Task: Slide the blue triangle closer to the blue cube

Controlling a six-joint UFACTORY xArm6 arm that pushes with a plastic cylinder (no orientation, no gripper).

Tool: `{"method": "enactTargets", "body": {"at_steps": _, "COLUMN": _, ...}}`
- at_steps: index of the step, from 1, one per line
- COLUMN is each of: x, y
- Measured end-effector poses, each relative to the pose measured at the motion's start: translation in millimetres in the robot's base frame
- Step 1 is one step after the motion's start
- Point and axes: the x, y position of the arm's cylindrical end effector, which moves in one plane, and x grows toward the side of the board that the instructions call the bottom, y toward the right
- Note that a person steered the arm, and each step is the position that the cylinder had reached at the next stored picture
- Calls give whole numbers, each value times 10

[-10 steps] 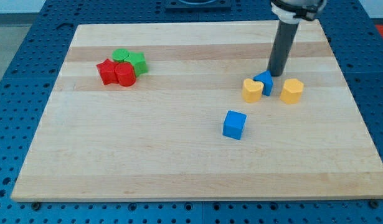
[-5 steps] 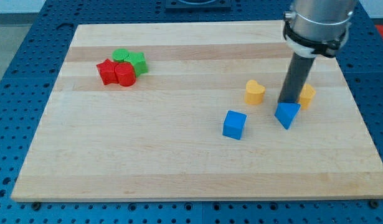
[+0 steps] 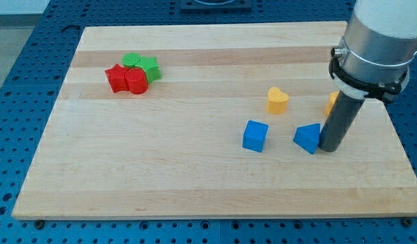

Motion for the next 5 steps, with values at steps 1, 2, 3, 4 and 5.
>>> {"method": "enactTargets", "body": {"at_steps": 1, "x": 0, "y": -89}}
{"method": "enactTargets", "body": {"at_steps": 2, "x": -4, "y": -195}}
{"method": "enactTargets", "body": {"at_steps": 3, "x": -4, "y": -431}}
{"method": "enactTargets", "body": {"at_steps": 4, "x": -4, "y": -775}}
{"method": "enactTargets", "body": {"at_steps": 5, "x": -4, "y": -1083}}
